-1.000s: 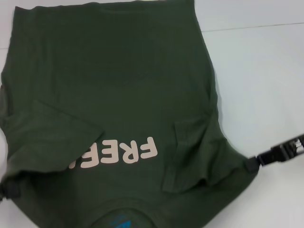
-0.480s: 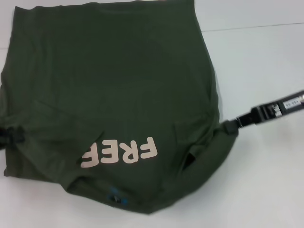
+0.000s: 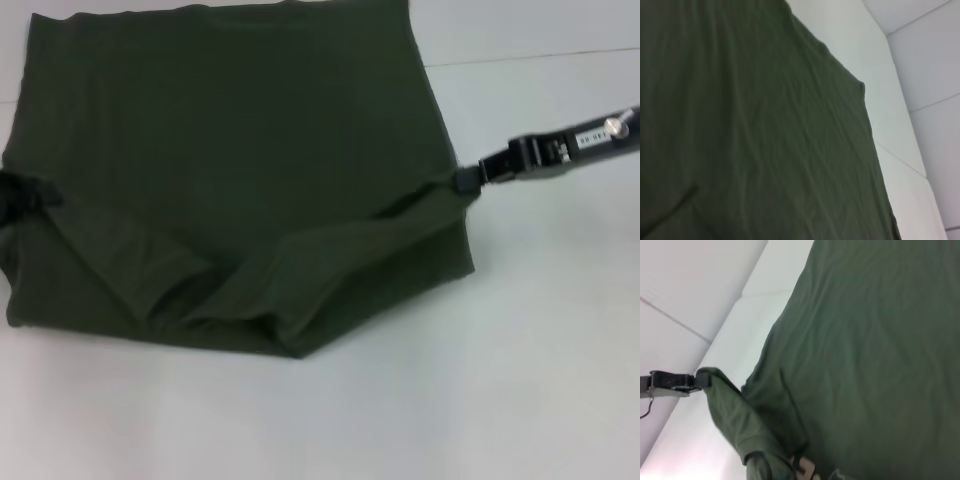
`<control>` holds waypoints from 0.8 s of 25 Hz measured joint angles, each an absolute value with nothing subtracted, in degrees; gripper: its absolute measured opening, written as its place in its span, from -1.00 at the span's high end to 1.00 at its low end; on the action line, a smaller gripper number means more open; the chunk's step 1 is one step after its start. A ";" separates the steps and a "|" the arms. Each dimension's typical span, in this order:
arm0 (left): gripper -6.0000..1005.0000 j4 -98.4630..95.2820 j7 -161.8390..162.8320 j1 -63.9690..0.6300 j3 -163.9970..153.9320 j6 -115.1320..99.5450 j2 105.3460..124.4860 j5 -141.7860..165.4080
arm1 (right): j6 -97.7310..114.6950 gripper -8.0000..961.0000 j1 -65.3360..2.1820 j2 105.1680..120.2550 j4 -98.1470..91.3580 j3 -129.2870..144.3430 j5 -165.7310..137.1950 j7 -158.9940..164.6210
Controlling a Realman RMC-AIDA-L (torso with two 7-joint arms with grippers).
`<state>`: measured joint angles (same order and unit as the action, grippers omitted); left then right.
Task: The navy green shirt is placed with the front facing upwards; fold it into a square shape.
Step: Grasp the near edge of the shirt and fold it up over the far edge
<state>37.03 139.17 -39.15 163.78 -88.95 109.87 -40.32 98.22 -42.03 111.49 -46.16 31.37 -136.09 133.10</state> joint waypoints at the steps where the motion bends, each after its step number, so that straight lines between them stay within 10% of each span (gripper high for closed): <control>1: 0.94 37.04 139.22 -39.55 163.55 -88.45 109.85 -40.32 | 97.49 0.91 -42.31 111.56 -46.17 31.37 -135.99 133.28; 20: 0.94 36.67 139.35 -45.06 155.80 -68.71 111.64 -40.43 | 79.67 0.90 -43.32 112.17 -45.66 31.58 -135.44 133.94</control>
